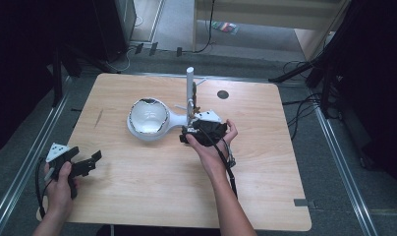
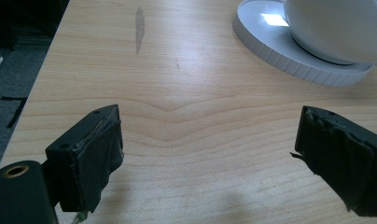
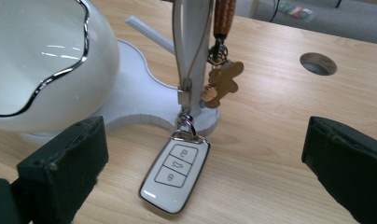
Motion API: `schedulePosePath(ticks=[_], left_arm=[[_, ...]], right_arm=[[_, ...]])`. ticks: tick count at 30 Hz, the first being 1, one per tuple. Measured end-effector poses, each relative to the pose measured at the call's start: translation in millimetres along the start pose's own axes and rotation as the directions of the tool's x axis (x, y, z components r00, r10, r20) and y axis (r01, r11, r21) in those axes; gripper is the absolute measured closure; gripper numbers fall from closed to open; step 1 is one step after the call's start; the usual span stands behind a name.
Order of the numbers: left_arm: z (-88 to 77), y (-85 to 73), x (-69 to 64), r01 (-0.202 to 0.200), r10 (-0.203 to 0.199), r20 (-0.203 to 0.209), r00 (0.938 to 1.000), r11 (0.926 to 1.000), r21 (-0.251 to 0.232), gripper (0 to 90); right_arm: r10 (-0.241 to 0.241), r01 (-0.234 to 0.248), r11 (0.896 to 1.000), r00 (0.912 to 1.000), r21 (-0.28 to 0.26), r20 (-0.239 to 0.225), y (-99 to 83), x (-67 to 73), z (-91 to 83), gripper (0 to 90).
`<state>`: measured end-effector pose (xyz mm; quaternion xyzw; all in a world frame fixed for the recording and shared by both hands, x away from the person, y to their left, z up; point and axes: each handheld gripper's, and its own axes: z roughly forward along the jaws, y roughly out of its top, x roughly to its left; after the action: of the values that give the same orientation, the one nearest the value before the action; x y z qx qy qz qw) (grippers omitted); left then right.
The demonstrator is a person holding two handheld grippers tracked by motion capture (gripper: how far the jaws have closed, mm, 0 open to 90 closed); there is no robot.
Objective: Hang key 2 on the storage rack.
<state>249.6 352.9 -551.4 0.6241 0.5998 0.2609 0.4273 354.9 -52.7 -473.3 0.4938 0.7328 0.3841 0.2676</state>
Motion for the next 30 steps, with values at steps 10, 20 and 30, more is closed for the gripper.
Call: schedulePosePath(ticks=[10,20,30], left_arm=[[-0.1,-0.2,-0.1,0.000,0.000,0.000,1.0000,1.0000,-0.003,8.1],[-0.3,0.0,-0.4,-0.003,0.003,0.000,1.0000,1.0000,0.001,8.0],[-0.2,-0.1,-0.7,-0.004,0.004,-0.003,1.0000,1.0000,0.000,8.0]], right_arm=[[-0.012,0.012,1.000,0.9998,-0.002,0.019,-9.1,-9.9,-9.1,0.3],[-0.003,0.003,1.000,0.9988,-0.005,0.048,-17.5,-25.3,-19.6,0.3],[0.011,-0.011,1.000,0.9973,-0.007,0.073,-25.6,-42.1,-29.2,0.3]])
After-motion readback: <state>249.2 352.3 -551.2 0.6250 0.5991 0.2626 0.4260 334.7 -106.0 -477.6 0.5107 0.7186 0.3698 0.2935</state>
